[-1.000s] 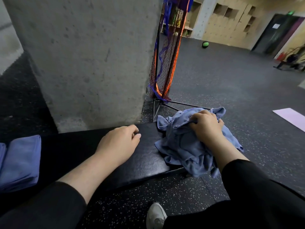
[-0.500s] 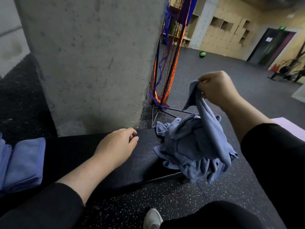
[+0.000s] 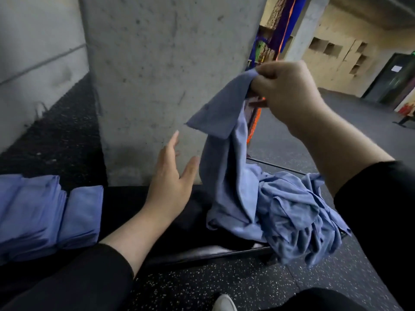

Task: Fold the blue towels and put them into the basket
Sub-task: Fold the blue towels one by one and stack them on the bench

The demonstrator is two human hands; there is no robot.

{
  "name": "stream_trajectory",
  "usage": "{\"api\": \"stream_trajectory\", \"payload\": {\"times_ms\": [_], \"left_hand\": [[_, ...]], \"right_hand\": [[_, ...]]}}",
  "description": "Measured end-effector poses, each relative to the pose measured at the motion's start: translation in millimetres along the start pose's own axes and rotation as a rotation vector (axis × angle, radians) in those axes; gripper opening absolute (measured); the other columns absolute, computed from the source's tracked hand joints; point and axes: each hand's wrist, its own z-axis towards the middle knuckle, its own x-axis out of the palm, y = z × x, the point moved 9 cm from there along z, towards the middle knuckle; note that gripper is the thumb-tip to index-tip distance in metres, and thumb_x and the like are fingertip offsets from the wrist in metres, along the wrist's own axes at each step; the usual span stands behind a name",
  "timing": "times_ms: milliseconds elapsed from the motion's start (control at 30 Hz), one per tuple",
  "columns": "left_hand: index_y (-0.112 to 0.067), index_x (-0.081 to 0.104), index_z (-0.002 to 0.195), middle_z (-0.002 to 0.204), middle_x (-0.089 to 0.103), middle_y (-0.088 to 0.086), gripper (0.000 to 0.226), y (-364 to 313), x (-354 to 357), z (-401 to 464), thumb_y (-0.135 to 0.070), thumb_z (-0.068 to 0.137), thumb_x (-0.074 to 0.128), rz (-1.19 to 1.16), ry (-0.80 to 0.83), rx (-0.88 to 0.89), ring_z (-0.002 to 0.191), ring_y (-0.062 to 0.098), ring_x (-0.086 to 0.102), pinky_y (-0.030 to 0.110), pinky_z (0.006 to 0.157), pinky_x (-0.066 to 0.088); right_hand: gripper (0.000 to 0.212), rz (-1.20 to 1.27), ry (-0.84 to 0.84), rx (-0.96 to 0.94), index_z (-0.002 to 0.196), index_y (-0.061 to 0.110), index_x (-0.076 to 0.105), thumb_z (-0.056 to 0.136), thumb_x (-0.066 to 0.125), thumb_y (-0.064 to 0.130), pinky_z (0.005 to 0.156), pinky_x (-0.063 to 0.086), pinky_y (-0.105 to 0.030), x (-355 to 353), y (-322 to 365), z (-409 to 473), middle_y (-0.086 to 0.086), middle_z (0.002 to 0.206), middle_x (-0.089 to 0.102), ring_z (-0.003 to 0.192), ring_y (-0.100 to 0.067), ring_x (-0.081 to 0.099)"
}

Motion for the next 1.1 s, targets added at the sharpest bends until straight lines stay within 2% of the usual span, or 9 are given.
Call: {"api": "stream_trajectory", "payload": {"times_ms": [167, 367, 467, 533, 600, 667, 767, 1000, 1100], "left_hand": [[-0.025, 0.032, 0.156, 0.154, 0.045, -0.004, 0.075, 27.9, -12.5, 5.3, -0.036, 0.092, 0.07, 0.186, 0.097, -0.135, 0.14, 0.013, 0.042, 0.034, 0.113, 0.038], [-0.029, 0.03, 0.157, 0.157, 0.035, -0.011, 0.09, 59.1, -23.1, -11.3, -0.031, 0.082, 0.08, 0.477, 0.352, -0.151, 0.142, 0.01, 0.036, 0.022, 0.107, 0.032], [-0.033, 0.02, 0.159, 0.156, 0.029, -0.022, 0.1, 61.3, -28.2, -17.4, -0.041, 0.08, 0.082, 0.494, 0.415, -0.173, 0.141, -0.002, 0.028, 0.015, 0.104, 0.027], [-0.038, 0.029, 0.155, 0.137, 0.035, -0.034, 0.092, 55.6, -25.8, -21.2, -0.044, 0.08, 0.08, 0.419, 0.43, -0.178, 0.122, -0.019, 0.031, 0.004, 0.097, 0.03], [-0.04, 0.038, 0.15, 0.126, 0.042, -0.038, 0.082, 50.3, -23.7, -21.7, -0.045, 0.079, 0.079, 0.411, 0.405, -0.174, 0.114, -0.019, 0.037, -0.001, 0.088, 0.03], [-0.036, 0.052, 0.139, 0.127, 0.055, -0.025, 0.061, 53.9, -26.0, -16.0, -0.041, 0.083, 0.076, 0.482, 0.329, -0.171, 0.117, -0.001, 0.05, 0.013, 0.086, 0.039], [-0.02, 0.066, 0.097, 0.096, 0.064, -0.007, 0.01, 64.4, -32.8, -6.1, -0.029, 0.092, 0.062, 0.596, 0.205, -0.195, 0.093, 0.018, 0.061, 0.034, 0.074, 0.046], [-0.015, 0.059, 0.078, 0.065, 0.058, -0.006, 0.021, 74.2, -53.0, 15.7, -0.024, 0.096, 0.063, 0.252, -0.112, -0.278, 0.06, 0.005, 0.049, 0.021, 0.056, 0.038], [-0.009, 0.07, 0.087, 0.078, 0.07, 0.008, 0.02, 77.4, -41.6, 23.4, -0.028, 0.095, 0.066, 0.131, -0.051, -0.312, 0.069, 0.014, 0.062, 0.03, 0.066, 0.048]], "right_hand": [[0.032, -0.271, 0.304, 0.03, 0.06, 0.006, 0.051, 0.089, 0.06, 0.017, 0.053, 0.037, -0.036, 108.6, -40.4, -58.8, -0.008, 0.055, 0.045, 0.053, -0.012, 0.037], [0.036, -0.044, 0.33, 0.242, 0.064, 0.004, 0.044, 0.089, 0.057, 0.025, 0.058, 0.043, -0.042, 172.4, -94.3, -107.6, -0.001, 0.055, 0.036, 0.058, -0.015, 0.034], [0.038, 0.019, 0.343, 0.29, 0.066, 0.0, 0.042, 0.089, 0.056, 0.027, 0.06, 0.036, -0.034, 187.0, -100.3, -111.6, -0.002, 0.056, 0.036, 0.059, -0.015, 0.034], [0.039, 0.054, 0.34, 0.322, 0.062, 0.005, 0.038, 0.089, 0.055, 0.028, 0.056, 0.031, -0.031, 191.0, -102.2, -108.9, 0.002, 0.054, 0.032, 0.055, -0.013, 0.03], [0.04, 0.053, 0.334, 0.348, 0.059, 0.015, 0.033, 0.091, 0.056, 0.026, 0.05, 0.023, -0.029, 193.0, -103.7, -107.0, 0.008, 0.05, 0.024, 0.05, -0.01, 0.023], [0.04, 0.077, 0.35, 0.362, 0.058, 0.016, 0.036, 0.091, 0.057, 0.026, 0.052, 0.024, -0.029, 198.5, -109.3, -108.1, 0.008, 0.049, 0.026, 0.05, -0.01, 0.024], [0.035, 0.106, 0.366, 0.373, 0.061, 0.014, 0.041, 0.089, 0.058, 0.027, 0.057, 0.028, -0.033, 208.2, -120.6, -107.9, 0.001, 0.056, 0.03, 0.057, -0.014, 0.029], [0.041, 0.045, 0.353, 0.328, 0.062, 0.016, 0.039, 0.091, 0.063, 0.03, 0.051, 0.027, -0.031, 195.2, -140.1, -91.0, 0.008, 0.05, 0.031, 0.049, -0.01, 0.027], [0.015, 0.258, 0.487, 0.265, 0.096, 0.021, 0.065, 0.087, 0.076, 0.027, 0.07, 0.051, -0.023, 206.9, -132.0, -94.5, 0.014, 0.078, 0.069, 0.071, -0.003, 0.065]]}}
